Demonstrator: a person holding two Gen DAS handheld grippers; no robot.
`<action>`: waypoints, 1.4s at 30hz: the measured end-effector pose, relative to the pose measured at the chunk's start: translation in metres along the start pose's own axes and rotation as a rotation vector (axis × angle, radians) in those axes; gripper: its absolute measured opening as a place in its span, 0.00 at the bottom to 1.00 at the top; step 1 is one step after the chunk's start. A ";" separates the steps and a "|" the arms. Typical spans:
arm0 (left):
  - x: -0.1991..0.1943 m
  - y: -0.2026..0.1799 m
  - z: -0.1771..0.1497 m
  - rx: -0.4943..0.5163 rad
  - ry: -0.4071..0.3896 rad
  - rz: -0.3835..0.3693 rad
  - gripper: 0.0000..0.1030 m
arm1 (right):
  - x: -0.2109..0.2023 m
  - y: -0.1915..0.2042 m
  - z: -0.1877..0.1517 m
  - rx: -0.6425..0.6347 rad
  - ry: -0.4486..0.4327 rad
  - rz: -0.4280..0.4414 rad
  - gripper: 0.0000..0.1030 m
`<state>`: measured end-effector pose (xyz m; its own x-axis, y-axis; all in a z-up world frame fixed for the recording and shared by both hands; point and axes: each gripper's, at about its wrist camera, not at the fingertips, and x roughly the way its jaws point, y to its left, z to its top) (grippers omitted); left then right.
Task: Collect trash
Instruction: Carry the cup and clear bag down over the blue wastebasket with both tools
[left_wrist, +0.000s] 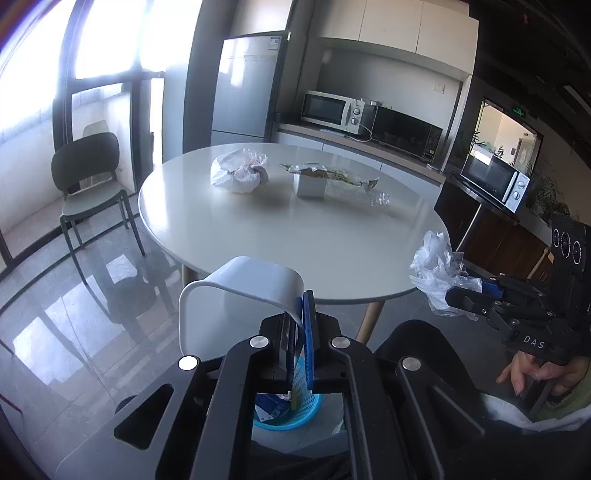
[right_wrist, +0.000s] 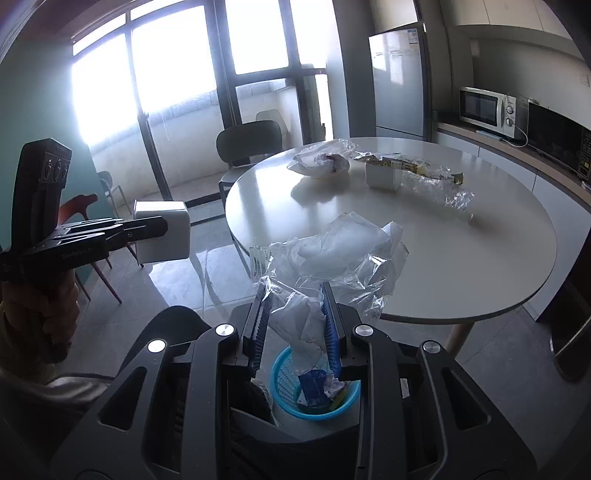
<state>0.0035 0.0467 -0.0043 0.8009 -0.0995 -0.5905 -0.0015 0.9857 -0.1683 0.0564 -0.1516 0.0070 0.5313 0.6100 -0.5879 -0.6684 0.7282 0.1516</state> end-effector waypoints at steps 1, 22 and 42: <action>0.001 0.000 -0.004 -0.001 0.009 -0.007 0.03 | -0.001 0.001 -0.004 -0.004 0.001 -0.007 0.25; 0.089 0.006 -0.092 -0.007 0.222 -0.051 0.03 | 0.080 -0.011 -0.089 0.033 0.270 0.023 0.25; 0.182 0.036 -0.116 -0.164 0.415 -0.028 0.03 | 0.207 -0.055 -0.122 0.216 0.547 -0.015 0.25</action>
<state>0.0794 0.0488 -0.2092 0.4941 -0.2046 -0.8450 -0.1054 0.9507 -0.2918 0.1396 -0.1036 -0.2195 0.1556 0.3915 -0.9069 -0.5114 0.8174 0.2651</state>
